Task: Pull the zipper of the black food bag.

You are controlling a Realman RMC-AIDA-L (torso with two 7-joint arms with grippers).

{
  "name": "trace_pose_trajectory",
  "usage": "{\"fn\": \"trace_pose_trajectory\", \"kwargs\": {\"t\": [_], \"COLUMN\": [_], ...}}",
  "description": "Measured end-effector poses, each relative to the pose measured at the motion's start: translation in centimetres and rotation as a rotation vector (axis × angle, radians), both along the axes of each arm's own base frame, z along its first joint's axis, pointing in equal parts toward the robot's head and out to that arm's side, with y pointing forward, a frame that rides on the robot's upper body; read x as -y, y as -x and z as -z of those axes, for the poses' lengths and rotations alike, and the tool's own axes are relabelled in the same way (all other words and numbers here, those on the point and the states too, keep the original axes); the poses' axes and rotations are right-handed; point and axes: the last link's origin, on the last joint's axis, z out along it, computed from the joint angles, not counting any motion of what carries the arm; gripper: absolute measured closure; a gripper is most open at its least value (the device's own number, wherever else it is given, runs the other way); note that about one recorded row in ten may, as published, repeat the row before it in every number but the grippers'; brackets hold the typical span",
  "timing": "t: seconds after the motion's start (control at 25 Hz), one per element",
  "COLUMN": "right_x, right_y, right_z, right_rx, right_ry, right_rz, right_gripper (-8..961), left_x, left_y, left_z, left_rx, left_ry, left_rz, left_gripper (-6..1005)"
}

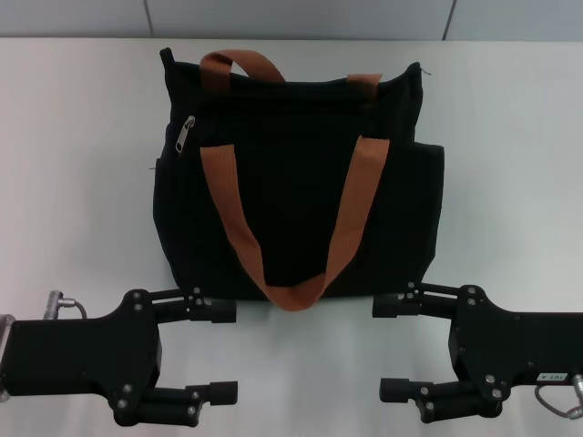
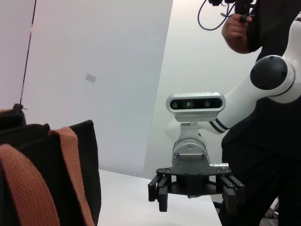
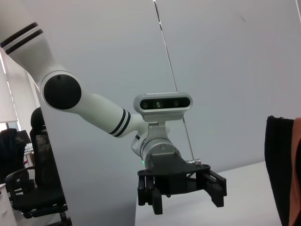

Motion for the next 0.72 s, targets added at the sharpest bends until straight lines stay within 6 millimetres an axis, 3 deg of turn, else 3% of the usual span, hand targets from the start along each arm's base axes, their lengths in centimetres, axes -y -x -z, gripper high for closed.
{"fn": "trace_pose_trajectory", "kwargs": {"t": [0.72], "right_x": [0.06], "right_y": [-0.06], "right_z": [-0.11], "right_rx": [-0.004], "right_ry": [-0.001], "right_rz": [0.002], "right_gripper": [136], "left_x": [-0.01], "left_y": [0.03], "left_z": [-0.08], "left_rx": [0.000], "left_ry": [-0.002], "left_rz": [0.000], "left_gripper": [249]}}
